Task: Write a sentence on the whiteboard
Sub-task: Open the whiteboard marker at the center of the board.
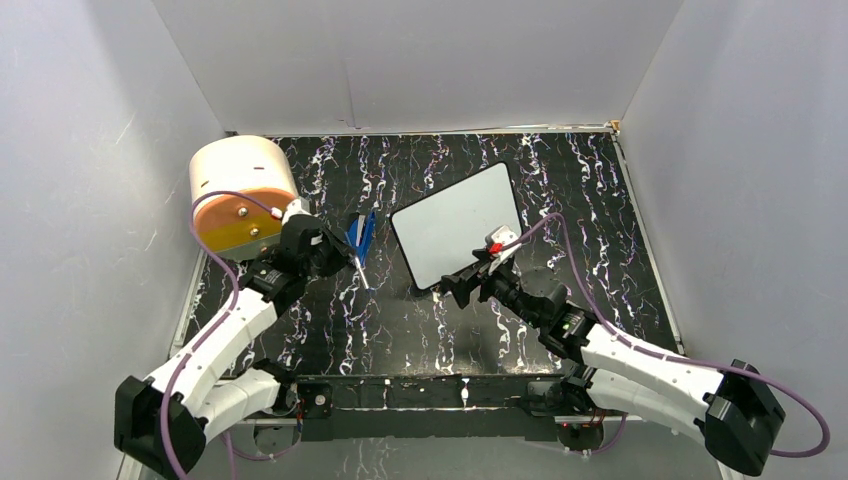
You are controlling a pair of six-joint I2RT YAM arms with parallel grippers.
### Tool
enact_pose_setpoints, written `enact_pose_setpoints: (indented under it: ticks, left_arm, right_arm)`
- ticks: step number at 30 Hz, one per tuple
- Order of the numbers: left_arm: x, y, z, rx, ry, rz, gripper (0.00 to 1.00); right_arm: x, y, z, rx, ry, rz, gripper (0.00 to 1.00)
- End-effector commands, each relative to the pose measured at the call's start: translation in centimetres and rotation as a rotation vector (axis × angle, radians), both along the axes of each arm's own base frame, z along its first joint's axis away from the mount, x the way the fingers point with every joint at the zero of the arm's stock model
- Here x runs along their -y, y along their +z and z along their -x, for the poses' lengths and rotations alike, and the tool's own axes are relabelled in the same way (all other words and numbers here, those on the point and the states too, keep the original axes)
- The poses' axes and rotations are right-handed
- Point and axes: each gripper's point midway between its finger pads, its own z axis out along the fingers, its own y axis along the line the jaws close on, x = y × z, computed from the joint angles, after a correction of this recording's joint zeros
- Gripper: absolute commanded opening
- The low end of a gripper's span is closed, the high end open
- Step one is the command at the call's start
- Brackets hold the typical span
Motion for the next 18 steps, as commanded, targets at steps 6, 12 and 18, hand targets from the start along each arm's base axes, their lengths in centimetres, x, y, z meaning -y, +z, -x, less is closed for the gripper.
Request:
enact_pose_setpoints:
  ticks: [6,12,18]
  left_arm:
    - [2.7,10.6,-2.2,0.249,0.004,0.269,0.0]
    - [4.1,13.3,-2.8,0.302,-0.005,0.383,0.0]
    - [4.6,15.3,-3.7,0.364,0.028,0.47,0.0]
  right_arm:
    - [-3.7,7.1,1.0,0.105,0.159,-0.22,0.99]
    - [-5.0,10.2,1.8,0.163,0.238,-0.319,0.99]
    - [-5.9,12.9,1.8,0.199,0.263,-0.409,0.98]
